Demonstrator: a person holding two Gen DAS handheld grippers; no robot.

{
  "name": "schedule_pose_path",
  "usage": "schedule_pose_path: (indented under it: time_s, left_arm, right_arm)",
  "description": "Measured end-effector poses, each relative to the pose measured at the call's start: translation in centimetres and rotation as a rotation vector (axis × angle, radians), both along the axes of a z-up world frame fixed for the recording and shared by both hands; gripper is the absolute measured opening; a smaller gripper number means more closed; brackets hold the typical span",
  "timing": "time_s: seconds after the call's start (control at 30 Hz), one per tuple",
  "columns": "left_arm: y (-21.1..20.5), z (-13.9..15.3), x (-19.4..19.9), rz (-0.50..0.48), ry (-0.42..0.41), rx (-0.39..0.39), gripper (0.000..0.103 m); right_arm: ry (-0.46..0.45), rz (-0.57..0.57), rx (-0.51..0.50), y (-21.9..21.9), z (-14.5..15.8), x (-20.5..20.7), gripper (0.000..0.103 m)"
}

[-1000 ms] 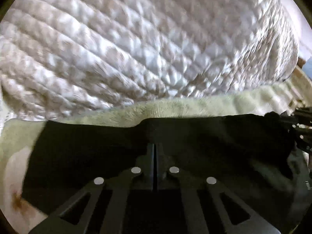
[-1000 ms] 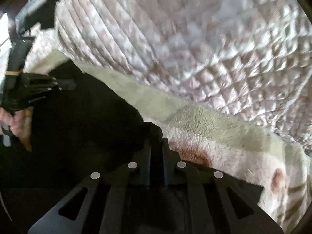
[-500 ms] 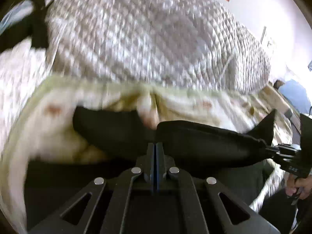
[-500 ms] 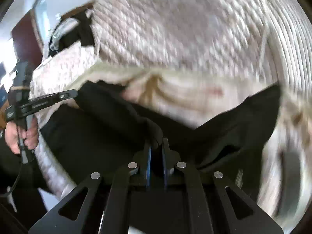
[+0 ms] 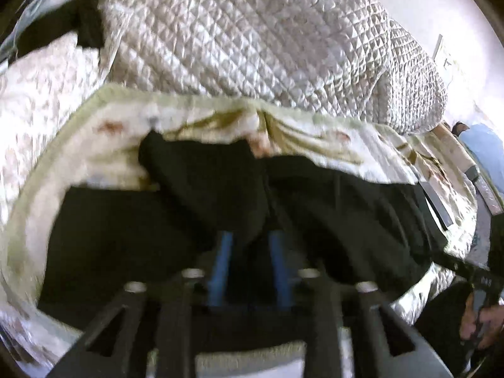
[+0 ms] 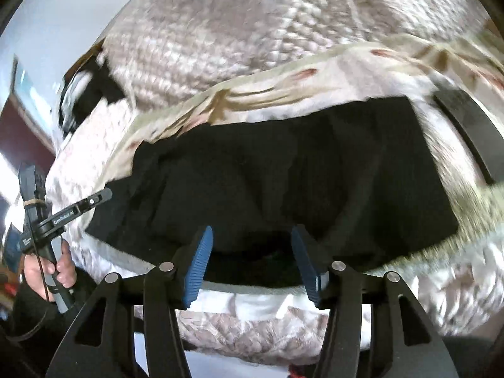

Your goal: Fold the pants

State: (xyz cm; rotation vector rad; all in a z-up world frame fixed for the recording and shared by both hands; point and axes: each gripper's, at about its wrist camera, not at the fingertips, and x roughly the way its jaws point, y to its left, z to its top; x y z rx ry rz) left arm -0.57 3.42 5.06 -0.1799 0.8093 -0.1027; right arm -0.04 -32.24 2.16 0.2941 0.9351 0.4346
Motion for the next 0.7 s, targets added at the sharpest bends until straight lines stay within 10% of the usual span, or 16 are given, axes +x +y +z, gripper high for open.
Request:
schedule_pose_path:
  time_s: [0.6,0.7]
  left_arm:
    - [-3.5,-4.5,11.2,0.010,0.107,0.141,0.049]
    - [-3.7,-4.8,11.7,-0.005,0.095,0.164,0.020]
  right_arm:
    - [0.142,-0.364,0.115,-6.1,-3.3,1.9,0.053]
    - [0.133,-0.365,0.103,-6.1,-3.4,2.1,0.053]
